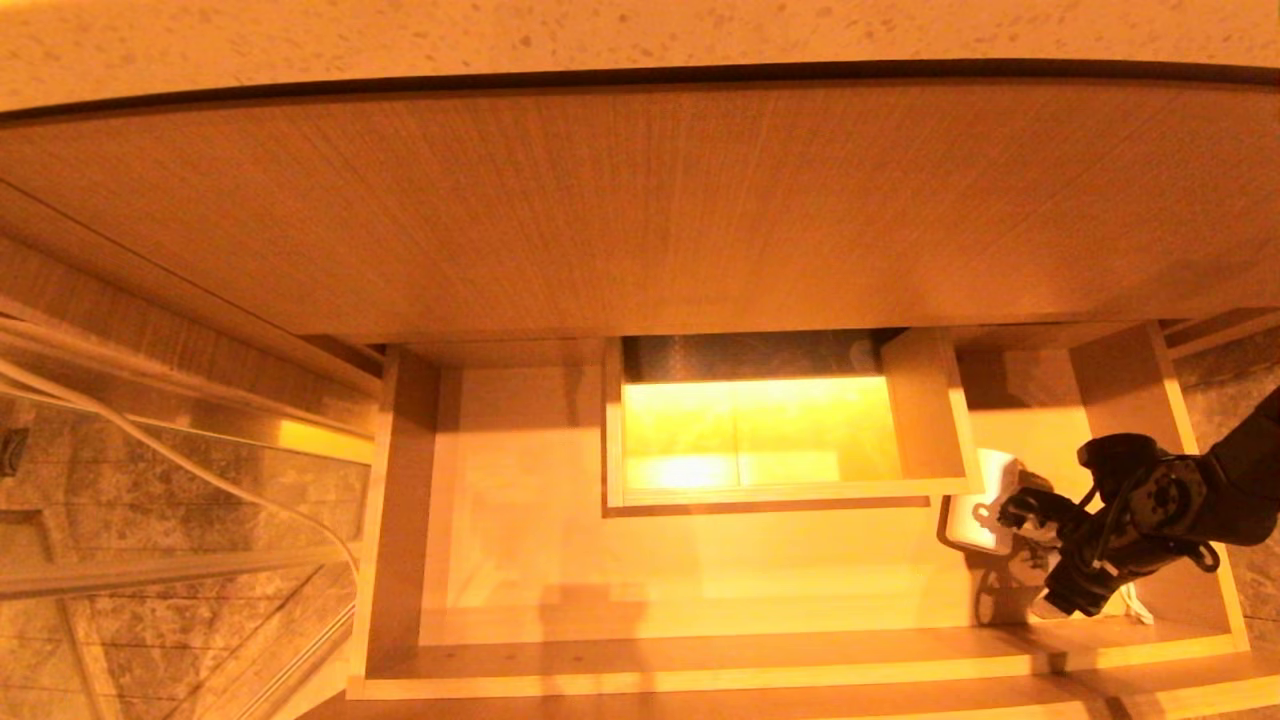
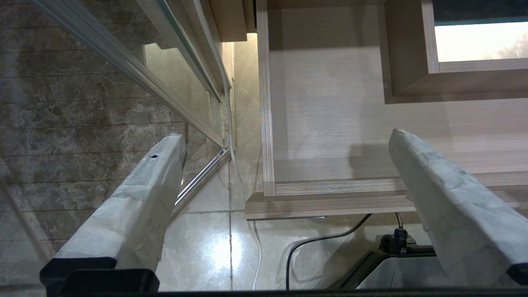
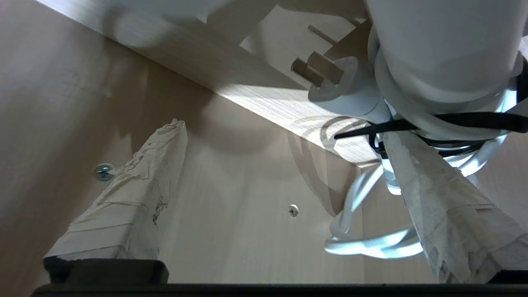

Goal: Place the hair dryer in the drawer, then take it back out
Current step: Take the hairdryer out

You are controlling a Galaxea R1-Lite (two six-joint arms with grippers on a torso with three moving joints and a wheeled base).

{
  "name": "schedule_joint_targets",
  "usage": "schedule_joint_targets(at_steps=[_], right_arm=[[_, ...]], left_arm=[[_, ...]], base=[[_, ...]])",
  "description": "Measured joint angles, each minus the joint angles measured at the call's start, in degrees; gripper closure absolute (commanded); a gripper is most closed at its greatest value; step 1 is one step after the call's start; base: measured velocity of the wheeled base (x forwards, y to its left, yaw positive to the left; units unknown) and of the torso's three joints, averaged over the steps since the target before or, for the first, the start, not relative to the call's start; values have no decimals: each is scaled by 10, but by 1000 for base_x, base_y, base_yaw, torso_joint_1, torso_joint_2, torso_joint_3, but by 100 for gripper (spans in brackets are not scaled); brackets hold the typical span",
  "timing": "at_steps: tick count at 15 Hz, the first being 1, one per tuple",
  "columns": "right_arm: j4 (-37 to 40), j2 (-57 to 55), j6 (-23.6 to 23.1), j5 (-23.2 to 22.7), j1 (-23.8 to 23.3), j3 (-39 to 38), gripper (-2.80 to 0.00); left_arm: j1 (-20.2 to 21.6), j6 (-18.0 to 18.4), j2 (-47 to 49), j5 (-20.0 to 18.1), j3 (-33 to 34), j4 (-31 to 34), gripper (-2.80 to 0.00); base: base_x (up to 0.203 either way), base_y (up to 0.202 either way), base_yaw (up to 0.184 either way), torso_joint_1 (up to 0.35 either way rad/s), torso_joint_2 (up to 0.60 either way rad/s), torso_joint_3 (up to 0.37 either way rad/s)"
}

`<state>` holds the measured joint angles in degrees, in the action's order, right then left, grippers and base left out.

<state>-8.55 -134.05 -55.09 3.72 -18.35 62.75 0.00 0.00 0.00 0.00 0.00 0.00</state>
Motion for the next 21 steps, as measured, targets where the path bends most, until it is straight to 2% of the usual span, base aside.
schedule_joint_targets(at_steps=[11, 16, 21], right_arm=[[-4, 3, -9, 0, 0, 27, 0], [5, 47, -39, 0, -7, 39, 0], [34, 108, -41, -1, -9, 34, 0]], left_arm=[[0, 0, 0, 0, 0, 0, -280], [0, 0, 0, 0, 0, 0, -280], [0, 0, 0, 0, 0, 0, -280]], base=[[0, 0, 0, 0, 0, 0], [0, 0, 0, 0, 0, 0], [0, 0, 0, 0, 0, 0]])
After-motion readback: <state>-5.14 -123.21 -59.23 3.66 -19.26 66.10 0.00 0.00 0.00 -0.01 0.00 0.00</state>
